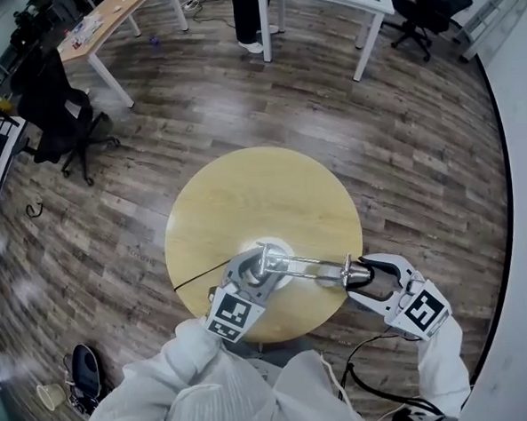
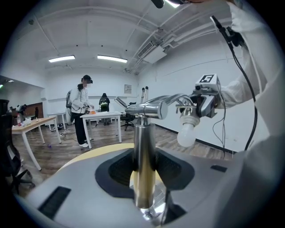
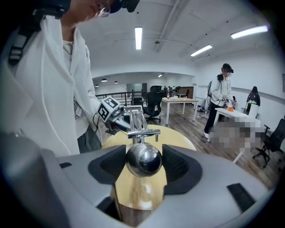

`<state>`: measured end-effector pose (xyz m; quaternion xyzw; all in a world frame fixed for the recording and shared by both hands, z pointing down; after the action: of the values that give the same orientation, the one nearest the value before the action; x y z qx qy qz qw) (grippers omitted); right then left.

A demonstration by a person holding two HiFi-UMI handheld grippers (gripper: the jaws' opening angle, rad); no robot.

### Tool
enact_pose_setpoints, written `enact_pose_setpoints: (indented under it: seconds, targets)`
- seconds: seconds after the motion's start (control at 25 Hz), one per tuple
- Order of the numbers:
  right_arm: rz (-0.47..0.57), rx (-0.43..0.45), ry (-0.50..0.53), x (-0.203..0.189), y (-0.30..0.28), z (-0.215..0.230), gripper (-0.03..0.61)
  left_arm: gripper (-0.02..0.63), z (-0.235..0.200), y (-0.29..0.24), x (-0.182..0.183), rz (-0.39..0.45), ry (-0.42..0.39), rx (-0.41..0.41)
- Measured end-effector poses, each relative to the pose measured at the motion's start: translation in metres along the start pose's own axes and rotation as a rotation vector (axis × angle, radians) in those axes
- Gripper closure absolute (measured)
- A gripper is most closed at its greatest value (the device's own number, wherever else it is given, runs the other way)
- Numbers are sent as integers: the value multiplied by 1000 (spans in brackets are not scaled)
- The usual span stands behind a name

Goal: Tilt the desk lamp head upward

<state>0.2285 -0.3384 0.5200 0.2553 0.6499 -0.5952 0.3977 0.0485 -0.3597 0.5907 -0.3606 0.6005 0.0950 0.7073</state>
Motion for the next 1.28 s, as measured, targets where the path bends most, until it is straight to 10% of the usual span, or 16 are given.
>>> enact_pose_setpoints:
  seconds: [0.52, 1.28]
  targets:
    - [289, -62, 143, 156, 46, -22, 333, 480, 4, 5, -1, 4, 11, -1]
    - [-35, 83, 277, 278, -23, -43, 335, 480, 2, 11, 4, -11, -24, 26]
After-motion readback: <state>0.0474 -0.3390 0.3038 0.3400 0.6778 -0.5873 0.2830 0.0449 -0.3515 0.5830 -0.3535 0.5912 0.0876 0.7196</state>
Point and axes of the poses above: the fingertips, and each gripper's own axes: y backward along the fingers, z to its right, x out of its top, the point moved 3 cm from there along y, backward along the fingers, and after that the axes turned 3 degrees about x, right-handed, at the moved point
